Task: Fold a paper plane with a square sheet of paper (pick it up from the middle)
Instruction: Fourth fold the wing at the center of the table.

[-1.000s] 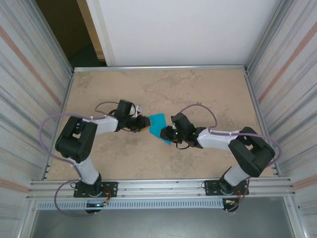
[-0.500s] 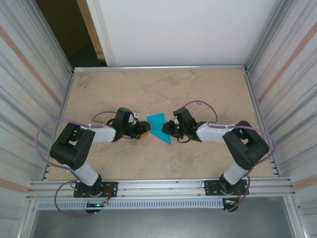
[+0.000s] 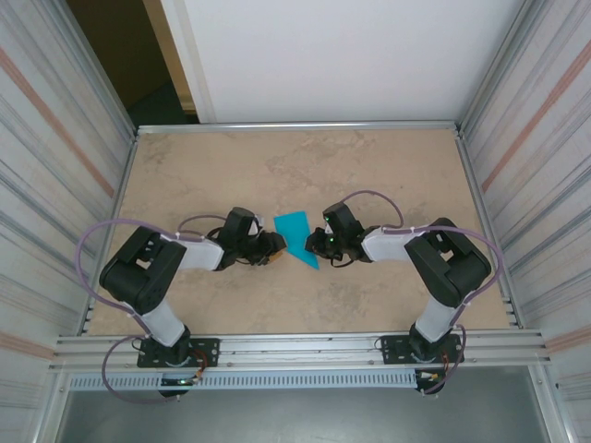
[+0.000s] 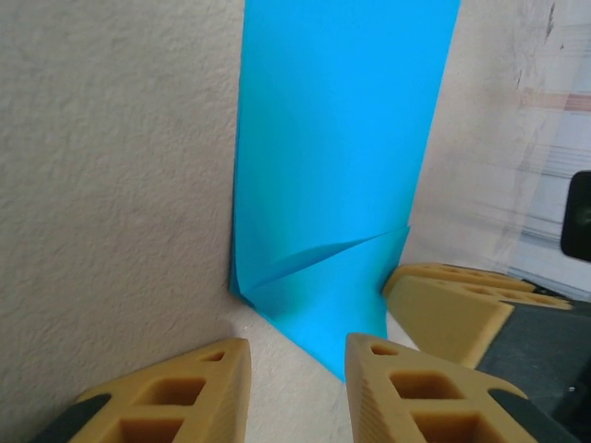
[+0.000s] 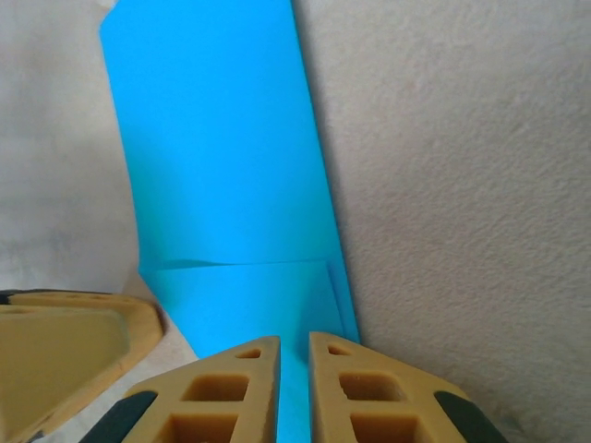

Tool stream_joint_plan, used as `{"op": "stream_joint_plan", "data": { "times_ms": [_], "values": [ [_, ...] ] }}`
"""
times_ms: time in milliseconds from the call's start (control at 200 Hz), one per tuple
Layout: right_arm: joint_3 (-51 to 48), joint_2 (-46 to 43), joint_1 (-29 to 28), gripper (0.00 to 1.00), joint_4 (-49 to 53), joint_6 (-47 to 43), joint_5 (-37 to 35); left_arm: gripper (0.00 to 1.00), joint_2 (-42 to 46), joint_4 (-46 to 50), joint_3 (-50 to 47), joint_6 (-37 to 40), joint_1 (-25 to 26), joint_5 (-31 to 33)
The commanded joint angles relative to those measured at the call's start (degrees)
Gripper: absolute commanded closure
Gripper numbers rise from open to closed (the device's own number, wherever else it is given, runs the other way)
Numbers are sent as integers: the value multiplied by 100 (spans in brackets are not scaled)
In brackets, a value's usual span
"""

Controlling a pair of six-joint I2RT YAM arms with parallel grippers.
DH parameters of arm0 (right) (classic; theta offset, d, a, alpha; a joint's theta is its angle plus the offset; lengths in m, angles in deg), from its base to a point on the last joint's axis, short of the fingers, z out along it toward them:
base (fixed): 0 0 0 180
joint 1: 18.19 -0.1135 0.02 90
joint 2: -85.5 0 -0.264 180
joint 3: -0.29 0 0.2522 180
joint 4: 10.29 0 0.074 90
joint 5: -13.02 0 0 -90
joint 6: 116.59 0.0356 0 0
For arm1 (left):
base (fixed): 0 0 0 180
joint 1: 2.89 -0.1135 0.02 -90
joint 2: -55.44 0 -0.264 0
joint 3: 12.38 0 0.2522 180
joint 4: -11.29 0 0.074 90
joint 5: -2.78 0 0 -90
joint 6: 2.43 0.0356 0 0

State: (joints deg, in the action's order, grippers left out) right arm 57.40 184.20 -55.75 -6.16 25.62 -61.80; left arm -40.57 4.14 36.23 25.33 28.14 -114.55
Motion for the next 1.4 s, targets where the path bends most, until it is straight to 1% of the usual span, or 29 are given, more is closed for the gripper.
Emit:
{"op": "stream_joint_plan", "data": {
  "times_ms": [0,85,170,331,541,792,1047,1398],
  "values": [
    [-9,143,41,86,145,-28,-17,68,-44,-43,-47,-163,111,289],
    [-20,185,39,87,86,7,-2,70,-114,-121,-17,-238,145,266],
    [-29,219,43,87,55,22,11,75,-228,-246,37,-328,175,208],
    [-31,254,33,87,7,44,43,75,-314,-412,92,-462,197,176],
    [-64,242,42,87,2,35,22,75,-330,-823,151,-530,192,-52],
    [-82,197,43,87,-2,5,9,75,-355,-1213,154,-647,25,-277],
    [-68,65,35,84,61,-189,-20,76,-615,-948,446,-581,-62,-456],
    [14,-64,30,82,242,-403,-110,82,-534,-417,602,-404,-123,-363]
  ]
}}
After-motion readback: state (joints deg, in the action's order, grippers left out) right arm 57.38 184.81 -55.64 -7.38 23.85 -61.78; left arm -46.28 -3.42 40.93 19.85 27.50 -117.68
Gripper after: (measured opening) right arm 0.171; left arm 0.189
